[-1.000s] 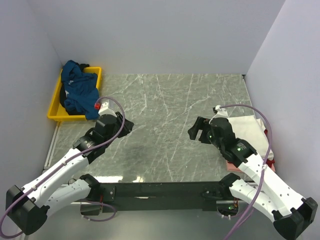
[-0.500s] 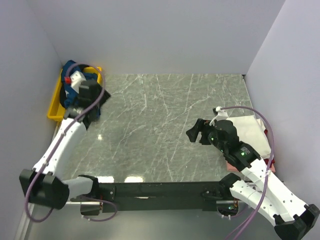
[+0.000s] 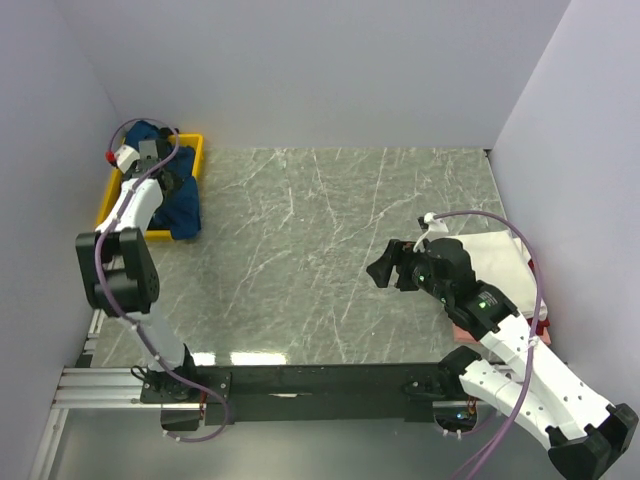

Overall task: Fold and stack the t-shirts
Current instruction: Grab the tshirt from the pile, then move the tshirt to the center of the board, then flatten the tshirt out

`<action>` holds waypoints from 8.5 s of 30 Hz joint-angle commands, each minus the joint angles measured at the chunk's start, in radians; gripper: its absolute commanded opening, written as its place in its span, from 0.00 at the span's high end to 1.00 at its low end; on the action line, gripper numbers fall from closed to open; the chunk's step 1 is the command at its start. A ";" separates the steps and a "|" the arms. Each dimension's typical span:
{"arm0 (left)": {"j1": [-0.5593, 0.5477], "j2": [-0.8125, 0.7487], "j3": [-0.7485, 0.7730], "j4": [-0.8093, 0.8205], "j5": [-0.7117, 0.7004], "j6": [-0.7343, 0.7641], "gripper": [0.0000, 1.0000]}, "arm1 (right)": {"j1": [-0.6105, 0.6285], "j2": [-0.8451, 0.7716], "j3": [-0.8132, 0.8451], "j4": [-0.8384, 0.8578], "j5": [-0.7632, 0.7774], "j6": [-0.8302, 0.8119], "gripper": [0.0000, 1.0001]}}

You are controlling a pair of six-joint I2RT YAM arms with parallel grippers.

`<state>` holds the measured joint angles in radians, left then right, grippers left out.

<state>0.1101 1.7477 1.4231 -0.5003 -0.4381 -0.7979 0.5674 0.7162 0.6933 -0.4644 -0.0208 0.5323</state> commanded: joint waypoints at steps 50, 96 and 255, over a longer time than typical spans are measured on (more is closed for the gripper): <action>-0.460 -0.257 0.642 -0.063 0.421 0.333 1.00 | 0.003 0.023 0.046 0.037 0.053 -0.032 0.16; -0.737 -0.542 -0.802 0.299 0.311 -0.201 0.42 | -0.024 0.729 0.094 0.294 0.099 0.055 0.38; -0.176 -0.833 -0.809 -0.058 0.096 -0.182 1.00 | -0.219 -0.247 -0.506 0.095 -0.371 0.308 0.60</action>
<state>-0.0757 0.9150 0.5949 -0.6174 -0.3889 -1.0313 0.2707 0.4980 0.1688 -0.3462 -0.4610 0.7864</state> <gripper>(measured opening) 0.022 0.378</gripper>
